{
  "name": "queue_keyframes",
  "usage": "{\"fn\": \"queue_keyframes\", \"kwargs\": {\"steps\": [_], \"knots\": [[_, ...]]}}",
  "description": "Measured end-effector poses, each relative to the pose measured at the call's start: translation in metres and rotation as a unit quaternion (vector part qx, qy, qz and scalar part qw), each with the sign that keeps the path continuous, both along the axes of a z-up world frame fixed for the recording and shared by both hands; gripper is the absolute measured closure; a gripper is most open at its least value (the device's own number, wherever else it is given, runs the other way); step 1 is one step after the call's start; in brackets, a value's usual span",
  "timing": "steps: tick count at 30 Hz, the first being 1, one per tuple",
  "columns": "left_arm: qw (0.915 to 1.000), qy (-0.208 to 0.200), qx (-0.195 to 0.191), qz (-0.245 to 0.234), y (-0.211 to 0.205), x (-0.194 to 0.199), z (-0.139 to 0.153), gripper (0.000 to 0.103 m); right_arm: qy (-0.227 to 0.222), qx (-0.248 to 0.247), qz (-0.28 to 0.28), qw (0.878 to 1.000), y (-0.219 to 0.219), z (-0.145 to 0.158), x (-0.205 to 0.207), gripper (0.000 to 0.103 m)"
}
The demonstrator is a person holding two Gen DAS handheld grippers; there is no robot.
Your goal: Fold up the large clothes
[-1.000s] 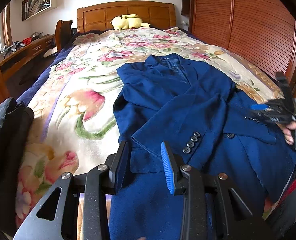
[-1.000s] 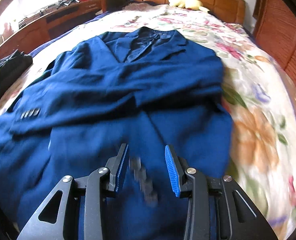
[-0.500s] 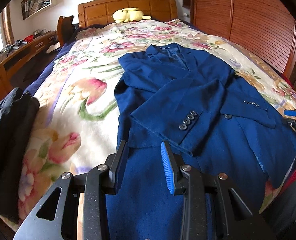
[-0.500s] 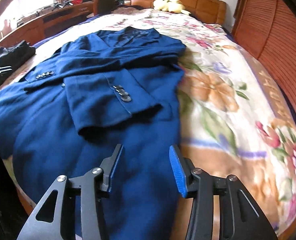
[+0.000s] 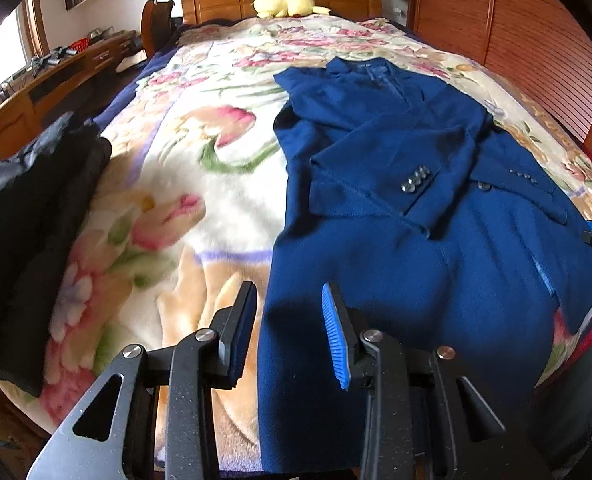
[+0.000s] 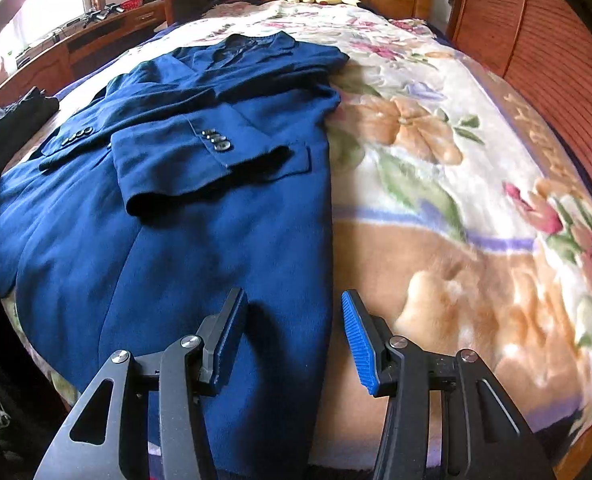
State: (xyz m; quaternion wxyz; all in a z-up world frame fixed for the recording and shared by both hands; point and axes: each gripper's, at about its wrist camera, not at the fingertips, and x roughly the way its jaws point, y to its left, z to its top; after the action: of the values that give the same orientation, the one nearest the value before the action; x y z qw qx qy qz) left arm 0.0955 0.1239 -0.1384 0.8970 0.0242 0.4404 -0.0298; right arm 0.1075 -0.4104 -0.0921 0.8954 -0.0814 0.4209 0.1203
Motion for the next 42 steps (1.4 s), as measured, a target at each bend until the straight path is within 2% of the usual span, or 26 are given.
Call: {"fn": "queue_keyframes", "kwargs": {"steps": [8, 17, 25, 34, 35, 36, 37, 38, 39, 42], "knots": [[0.9999, 0.01, -0.009, -0.001, 0.01, -0.008, -0.019, 0.068, 0.013, 0.009, -0.008, 1.0, 0.0, -0.002, -0.002, 0.052], [0.9997, 0.008, -0.013, 0.017, 0.017, -0.015, -0.016, 0.068, 0.021, 0.017, 0.0, 1.0, -0.002, -0.002, -0.016, 0.052], [0.9989, 0.013, -0.034, 0.029, 0.026, -0.029, -0.015, 0.068, 0.015, 0.023, -0.005, 1.0, 0.0, -0.004, -0.019, 0.052], [0.998, 0.003, -0.059, 0.02, 0.024, -0.045, -0.015, 0.068, 0.022, 0.037, 0.006, 0.999, 0.0, -0.003, -0.024, 0.053], [0.9982, 0.002, -0.059, 0.016, 0.023, -0.046, -0.015, 0.068, 0.023, 0.041, 0.008, 0.999, 0.0, -0.003, -0.024, 0.058], [0.9981, 0.002, -0.061, 0.011, 0.022, -0.046, -0.015, 0.074, 0.024, 0.044, 0.011, 0.999, 0.001, -0.003, -0.024, 0.061], [0.9978, 0.004, -0.065, 0.007, 0.022, -0.045, -0.014, 0.078, 0.025, 0.046, 0.014, 0.999, 0.002, -0.003, -0.024, 0.071], [0.9974, 0.006, -0.072, 0.0, 0.021, -0.045, -0.012, 0.086, 0.025, 0.049, 0.02, 0.998, 0.003, -0.002, -0.025, 0.087], [0.997, 0.006, -0.076, -0.01, 0.019, -0.045, -0.008, 0.092, 0.023, 0.053, 0.026, 0.998, 0.004, 0.0, -0.025, 0.09], [0.9968, -0.016, -0.077, -0.016, 0.016, -0.047, 0.009, 0.097, -0.003, 0.062, 0.023, 0.998, 0.007, 0.011, -0.028, 0.093]]}}
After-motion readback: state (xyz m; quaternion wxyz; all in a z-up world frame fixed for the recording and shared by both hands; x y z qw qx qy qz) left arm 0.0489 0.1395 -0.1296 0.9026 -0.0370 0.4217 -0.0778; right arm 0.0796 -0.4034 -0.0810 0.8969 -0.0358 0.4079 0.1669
